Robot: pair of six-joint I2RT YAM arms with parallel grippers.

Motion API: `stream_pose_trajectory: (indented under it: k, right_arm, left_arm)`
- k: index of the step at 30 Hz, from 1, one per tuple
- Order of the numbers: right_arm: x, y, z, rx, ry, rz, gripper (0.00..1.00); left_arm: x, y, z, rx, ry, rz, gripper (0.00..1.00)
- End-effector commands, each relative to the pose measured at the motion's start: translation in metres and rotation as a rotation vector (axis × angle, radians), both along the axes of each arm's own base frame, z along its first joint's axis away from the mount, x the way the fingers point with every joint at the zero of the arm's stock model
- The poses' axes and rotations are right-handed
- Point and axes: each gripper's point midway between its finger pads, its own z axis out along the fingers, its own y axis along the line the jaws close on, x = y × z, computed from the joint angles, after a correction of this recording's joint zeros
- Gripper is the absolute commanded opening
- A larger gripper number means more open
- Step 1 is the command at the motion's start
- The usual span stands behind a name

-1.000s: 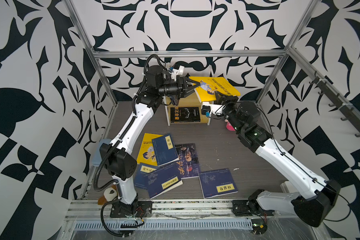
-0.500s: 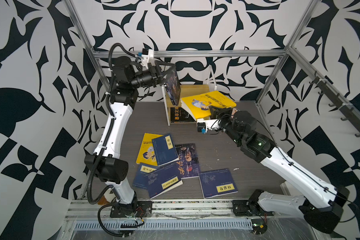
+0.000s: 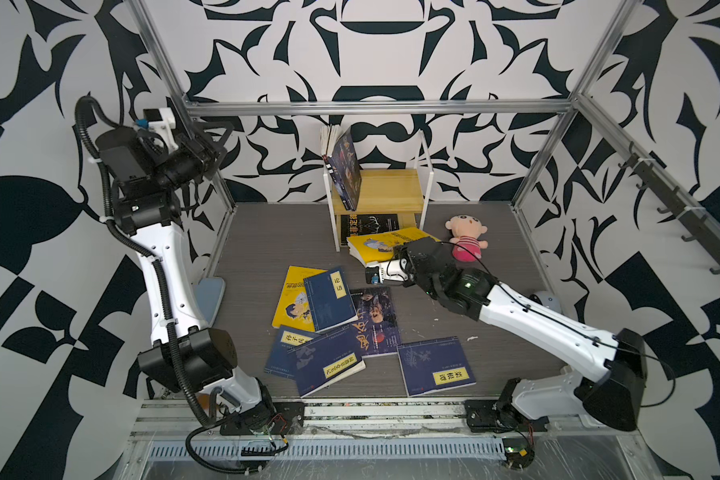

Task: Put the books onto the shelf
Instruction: 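Lower the yellow book to the lower shelf opening with right gripper while left arm withdraws, then push the yellow book into the lower shelf compartment with the right gripper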

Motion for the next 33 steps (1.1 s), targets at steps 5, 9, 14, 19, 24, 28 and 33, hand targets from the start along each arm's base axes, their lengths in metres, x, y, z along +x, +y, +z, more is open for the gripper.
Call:
stream_pose_trajectory:
  k: [5, 9, 14, 19, 24, 28, 33]
  right_arm:
    - [0.038, 0.011, 0.03, 0.189, -0.075, -0.154, 0.0]
    - [0.057, 0.016, 0.024, 0.213, -0.086, -0.195, 0.0]
    - [0.084, 0.024, 0.026, 0.248, -0.127, -0.242, 0.0]
    - [0.113, 0.032, 0.02, 0.244, -0.15, -0.278, 0.0]
    - [0.134, 0.049, 0.012, 0.254, -0.173, -0.263, 0.0]
    - [0.152, 0.057, 0.001, 0.237, -0.216, -0.261, 0.0]
    - [0.168, 0.064, -0.021, 0.232, -0.212, -0.259, 0.0]
  left_arm:
    - [-0.025, -0.005, -0.097, 0.053, 0.23, -0.013, 1.0]
    - [-0.033, -0.008, -0.151, 0.009, 0.337, -0.022, 1.0]
    - [-0.035, -0.002, -0.203, -0.032, 0.445, 0.03, 1.0]
    - [-0.032, 0.006, -0.21, -0.039, 0.465, 0.054, 1.0]
    - [-0.029, 0.006, -0.213, -0.053, 0.461, 0.047, 1.0]
    - [-0.026, 0.006, -0.214, -0.06, 0.46, 0.041, 1.0]
    - [-0.025, 0.006, -0.214, -0.062, 0.46, 0.037, 1.0]
